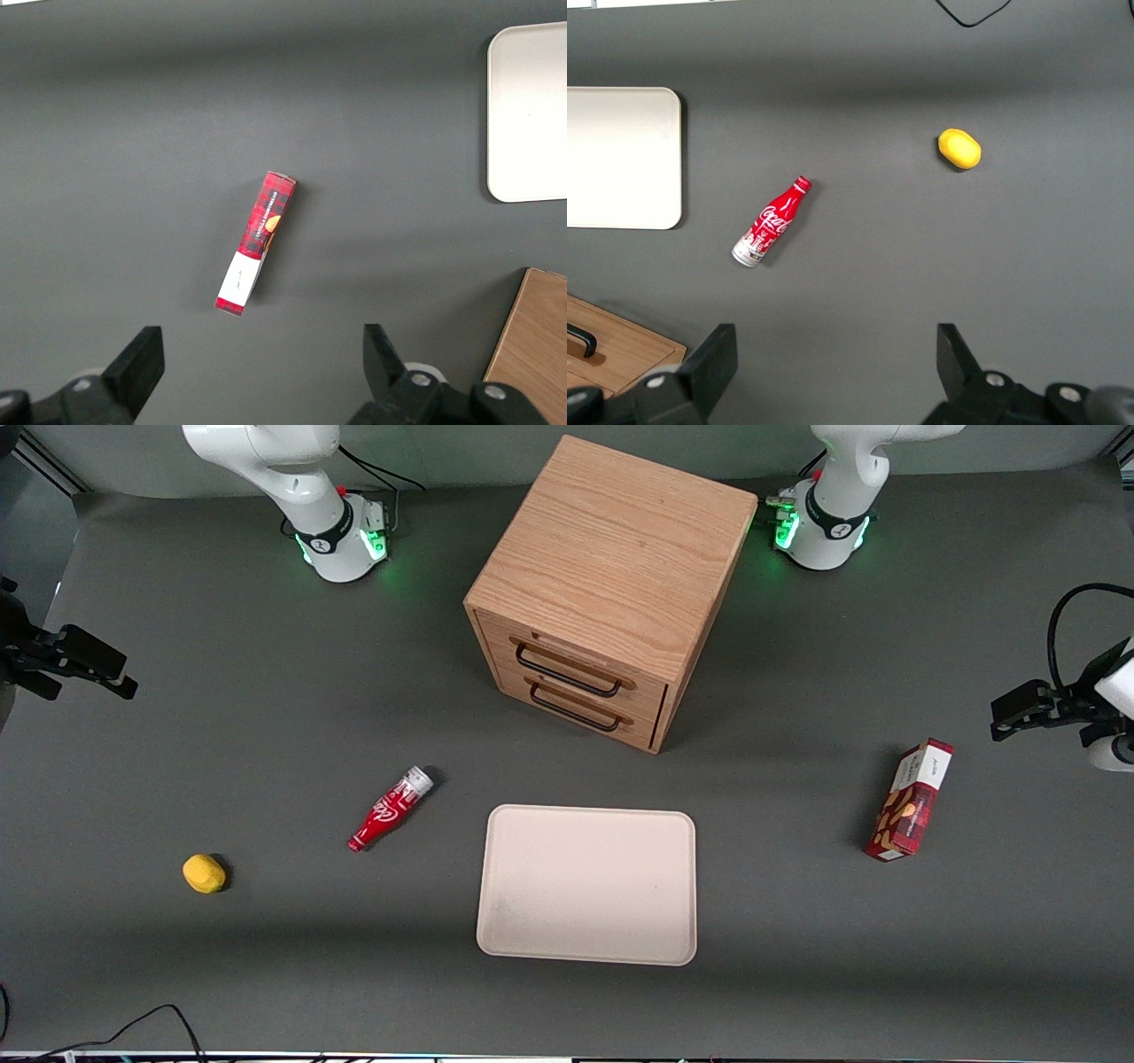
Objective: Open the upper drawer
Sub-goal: 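Move the right gripper to the upper drawer's black handle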
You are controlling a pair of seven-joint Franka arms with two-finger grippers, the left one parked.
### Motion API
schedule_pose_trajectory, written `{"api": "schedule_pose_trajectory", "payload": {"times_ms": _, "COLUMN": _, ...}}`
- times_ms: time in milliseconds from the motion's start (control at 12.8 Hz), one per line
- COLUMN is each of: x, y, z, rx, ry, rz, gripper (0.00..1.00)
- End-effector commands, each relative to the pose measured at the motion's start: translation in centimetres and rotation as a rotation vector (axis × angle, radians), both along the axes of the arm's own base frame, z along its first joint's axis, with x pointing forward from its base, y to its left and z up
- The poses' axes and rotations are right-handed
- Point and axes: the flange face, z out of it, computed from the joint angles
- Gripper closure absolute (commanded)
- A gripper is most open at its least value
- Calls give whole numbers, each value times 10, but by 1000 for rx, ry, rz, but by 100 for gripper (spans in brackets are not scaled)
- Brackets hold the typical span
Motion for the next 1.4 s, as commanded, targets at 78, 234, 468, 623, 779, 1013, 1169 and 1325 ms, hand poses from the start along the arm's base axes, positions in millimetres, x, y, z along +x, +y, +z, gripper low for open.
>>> {"api": "schedule_pose_trajectory", "payload": {"times_ms": 78, "x": 3, "y": 2, "z": 1, "rx": 3, "ry": 25, "rz": -11, "gripper": 0}}
{"api": "schedule_pose_trajectory", "payload": {"times_ms": 234, "x": 6, "y": 24, "z": -3, "rx": 5, "ry": 31, "rz": 39, "gripper": 0}}
{"api": "schedule_pose_trajectory", "payload": {"times_ms": 468, "x": 6, "y": 94, "z": -15, "rx": 7, "ry": 52, "rz": 168, "gripper": 0}}
{"api": "schedule_pose_trajectory", "payload": {"times_ms": 623, "x": 2, "y": 158, "z": -32, "rx": 13, "ry": 81, "rz": 285, "gripper": 0}}
{"api": "schedule_pose_trajectory", "payload": {"times_ms": 779, "x": -2, "y": 213, "z": -54, "rx": 29, "ry": 116, "rz": 389, "gripper": 0}}
{"api": "schedule_pose_trajectory", "payload": {"times_ms": 1013, "x": -1, "y": 288, "z": -100, "rx": 101, "ry": 137, "rz": 509, "gripper": 0}}
{"api": "schedule_pose_trajectory", "payload": {"times_ms": 1169, "x": -2, "y": 329, "z": -133, "rx": 184, "ry": 174, "rz": 561, "gripper": 0}}
{"api": "schedule_pose_trajectory", "payload": {"times_ms": 1325, "x": 1, "y": 352, "z": -156, "rx": 321, "ry": 206, "rz": 550, "gripper": 0}}
